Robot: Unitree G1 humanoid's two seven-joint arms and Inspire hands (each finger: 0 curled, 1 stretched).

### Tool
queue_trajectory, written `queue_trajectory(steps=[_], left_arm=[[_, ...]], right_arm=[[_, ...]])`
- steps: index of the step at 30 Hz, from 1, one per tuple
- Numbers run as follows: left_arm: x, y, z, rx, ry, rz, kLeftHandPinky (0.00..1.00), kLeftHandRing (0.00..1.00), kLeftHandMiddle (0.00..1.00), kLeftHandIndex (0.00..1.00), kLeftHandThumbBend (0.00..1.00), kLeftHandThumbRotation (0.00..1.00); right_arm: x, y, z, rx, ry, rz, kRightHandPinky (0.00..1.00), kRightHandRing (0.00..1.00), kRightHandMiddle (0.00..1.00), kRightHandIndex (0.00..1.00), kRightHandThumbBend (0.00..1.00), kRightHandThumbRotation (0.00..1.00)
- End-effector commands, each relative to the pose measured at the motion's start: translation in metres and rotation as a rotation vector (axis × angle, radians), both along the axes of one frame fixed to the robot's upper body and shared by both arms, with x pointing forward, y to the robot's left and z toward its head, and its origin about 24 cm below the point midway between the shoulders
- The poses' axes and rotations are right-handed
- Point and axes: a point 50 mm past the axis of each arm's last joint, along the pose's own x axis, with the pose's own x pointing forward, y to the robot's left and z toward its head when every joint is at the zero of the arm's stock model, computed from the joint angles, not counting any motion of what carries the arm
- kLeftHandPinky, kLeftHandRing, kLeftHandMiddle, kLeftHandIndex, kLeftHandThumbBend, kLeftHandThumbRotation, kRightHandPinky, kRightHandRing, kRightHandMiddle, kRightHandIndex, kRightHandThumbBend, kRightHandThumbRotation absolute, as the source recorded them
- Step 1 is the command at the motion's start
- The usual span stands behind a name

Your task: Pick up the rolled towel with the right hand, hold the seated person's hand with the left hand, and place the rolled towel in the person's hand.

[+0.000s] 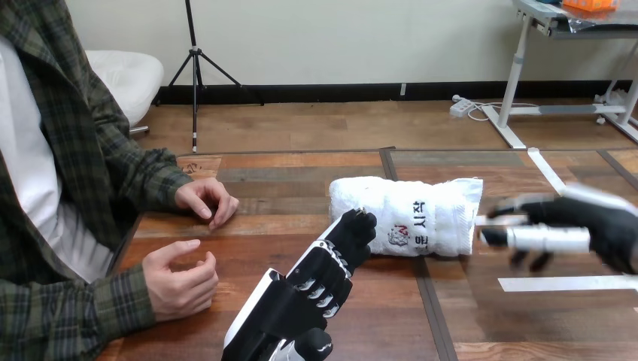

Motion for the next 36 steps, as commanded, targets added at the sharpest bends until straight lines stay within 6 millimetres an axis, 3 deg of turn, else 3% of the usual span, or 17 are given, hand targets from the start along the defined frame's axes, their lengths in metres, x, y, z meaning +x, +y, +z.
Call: queue_trajectory(steps=[1, 20, 36], left_arm=[[0.016, -0.014, 0.009, -0.062, -0.036, -0.017, 1.00, 0.99, 0.96, 0.94, 1.00, 0.64], [0.017, -0.015, 0.010, -0.058, -0.035, -0.006, 1.00, 0.98, 0.96, 0.94, 1.00, 0.64], [0.015, -0.015, 0.010, -0.058, -0.036, -0.002, 1.00, 0.98, 0.95, 0.94, 1.00, 0.64]], right_arm=[[0.012, 0.107, 0.227, -0.265, -1.099, 0.348, 0.71, 0.82, 0.83, 0.85, 0.99, 0.58], [0.044, 0.092, 0.192, -0.208, -0.977, 0.220, 0.72, 0.81, 0.81, 0.84, 0.95, 0.39], [0.064, 0.086, 0.177, -0.217, -0.951, 0.197, 0.74, 0.81, 0.81, 0.83, 1.00, 0.48]])
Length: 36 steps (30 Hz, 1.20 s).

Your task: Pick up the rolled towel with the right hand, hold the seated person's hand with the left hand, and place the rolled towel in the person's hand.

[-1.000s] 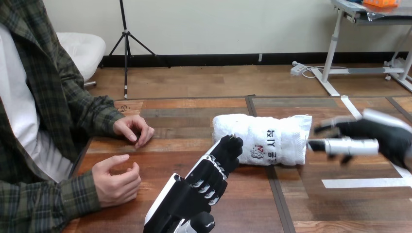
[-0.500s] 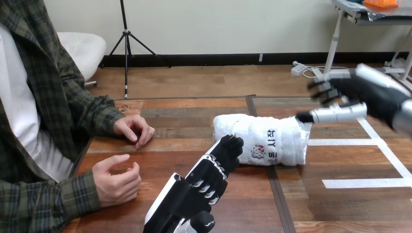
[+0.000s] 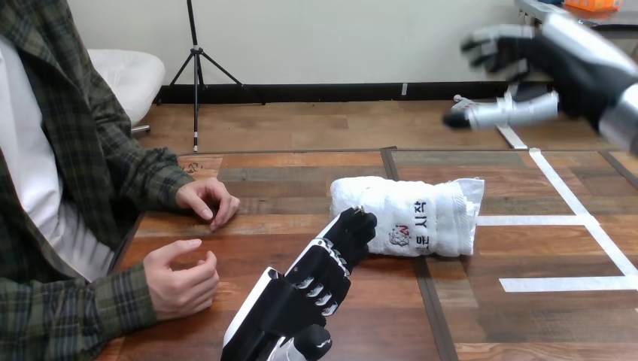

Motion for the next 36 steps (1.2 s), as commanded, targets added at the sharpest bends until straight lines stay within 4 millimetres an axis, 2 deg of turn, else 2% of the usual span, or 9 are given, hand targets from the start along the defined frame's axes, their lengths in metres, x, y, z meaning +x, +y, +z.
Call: queue_trajectory(steps=[1, 8, 23, 36], left_arm=[[0.014, -0.015, 0.010, -0.056, -0.040, -0.010, 1.00, 0.98, 0.95, 0.94, 1.00, 0.64], [0.013, -0.015, 0.010, -0.054, -0.043, -0.007, 1.00, 0.98, 0.96, 0.94, 1.00, 0.64], [0.010, -0.018, 0.012, -0.065, -0.053, -0.003, 1.00, 0.98, 0.96, 0.94, 1.00, 0.65], [0.006, -0.018, 0.014, -0.083, -0.064, -0.007, 1.00, 0.99, 0.96, 0.94, 1.00, 0.64]], right_arm=[[0.009, 0.031, 0.073, -0.026, -0.321, 0.103, 0.74, 0.81, 0.81, 0.83, 1.00, 0.48], [0.018, 0.030, 0.068, -0.077, -0.295, 0.081, 0.75, 0.81, 0.81, 0.84, 1.00, 0.50], [0.040, 0.031, 0.055, -0.112, -0.192, 0.064, 0.76, 0.82, 0.82, 0.84, 1.00, 0.35], [0.057, 0.031, 0.032, -0.162, -0.070, 0.032, 0.71, 0.80, 0.83, 0.83, 1.00, 0.38]])
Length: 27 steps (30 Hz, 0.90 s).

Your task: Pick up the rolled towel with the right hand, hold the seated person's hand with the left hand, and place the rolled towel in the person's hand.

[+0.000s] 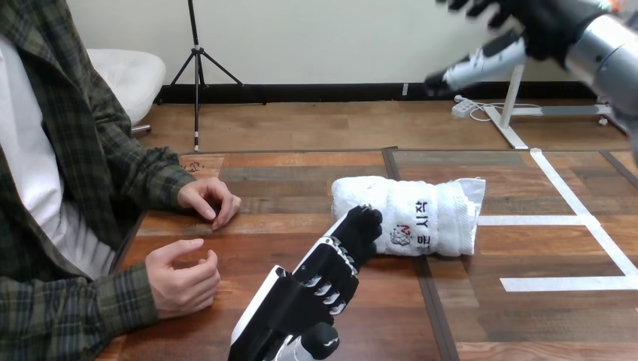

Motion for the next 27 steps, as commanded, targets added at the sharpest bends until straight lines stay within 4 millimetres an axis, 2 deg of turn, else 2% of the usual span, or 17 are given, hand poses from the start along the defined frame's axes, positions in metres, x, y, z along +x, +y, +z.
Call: queue_trajectory(steps=[1, 17, 27], left_arm=[[0.004, -0.012, 0.013, -0.069, -0.065, 0.005, 1.00, 0.99, 0.97, 0.94, 1.00, 0.65], [-0.004, -0.005, 0.015, -0.096, -0.059, -0.014, 1.00, 1.00, 0.97, 0.94, 1.00, 0.64], [-0.011, 0.001, 0.018, -0.101, -0.068, 0.023, 1.00, 0.99, 0.96, 0.94, 1.00, 0.64]], right_arm=[[0.010, 0.007, -0.001, -0.008, 0.018, -0.004, 0.71, 0.80, 0.83, 0.83, 1.00, 0.38], [0.023, 0.000, -0.041, -0.036, 0.164, -0.084, 0.75, 0.83, 0.85, 0.83, 1.00, 0.37], [0.024, -0.003, -0.067, -0.064, 0.226, -0.097, 0.67, 0.79, 0.81, 0.85, 1.00, 0.39]])
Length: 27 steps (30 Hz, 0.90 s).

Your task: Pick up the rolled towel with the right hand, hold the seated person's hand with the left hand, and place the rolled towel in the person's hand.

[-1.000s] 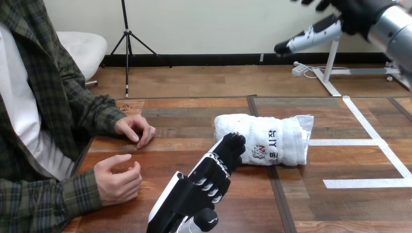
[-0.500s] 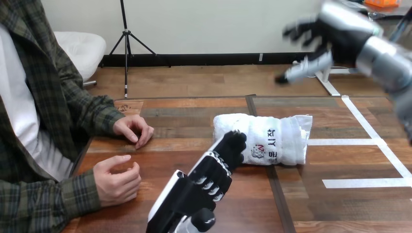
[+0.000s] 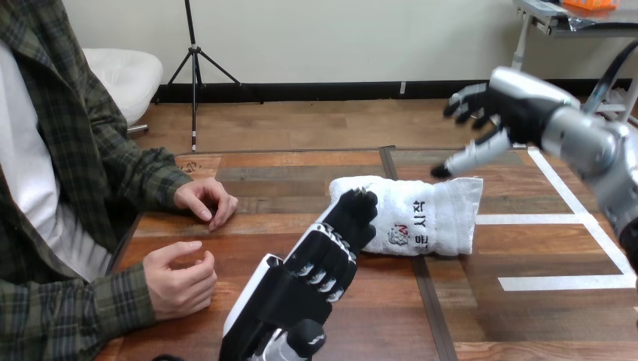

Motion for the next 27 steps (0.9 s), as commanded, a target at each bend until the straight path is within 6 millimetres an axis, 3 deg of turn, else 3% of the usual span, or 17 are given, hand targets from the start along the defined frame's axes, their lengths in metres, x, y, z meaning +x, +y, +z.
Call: queue_trajectory(steps=[1, 5, 15, 27], left_arm=[[-0.011, -0.001, 0.006, -0.037, -0.026, 0.031, 1.00, 0.99, 0.96, 0.94, 1.00, 0.65], [-0.014, 0.000, 0.007, -0.048, -0.026, 0.035, 1.00, 0.98, 0.96, 0.94, 1.00, 0.66], [-0.022, 0.002, 0.009, -0.076, -0.006, 0.028, 1.00, 0.98, 0.96, 0.94, 1.00, 0.65], [-0.034, 0.003, 0.011, -0.097, -0.008, 0.024, 0.96, 0.95, 0.92, 0.90, 1.00, 0.66]], right_arm=[[0.011, 0.013, 0.024, -0.001, -0.100, 0.028, 0.66, 0.79, 0.81, 0.85, 1.00, 0.39], [0.011, 0.013, 0.014, -0.010, -0.075, 0.023, 0.65, 0.78, 0.81, 0.85, 1.00, 0.40], [0.009, 0.014, -0.005, -0.011, -0.037, 0.029, 0.77, 0.84, 0.86, 0.86, 1.00, 0.39], [0.006, 0.019, -0.025, -0.053, -0.003, 0.043, 0.80, 0.87, 0.87, 0.86, 1.00, 0.40]])
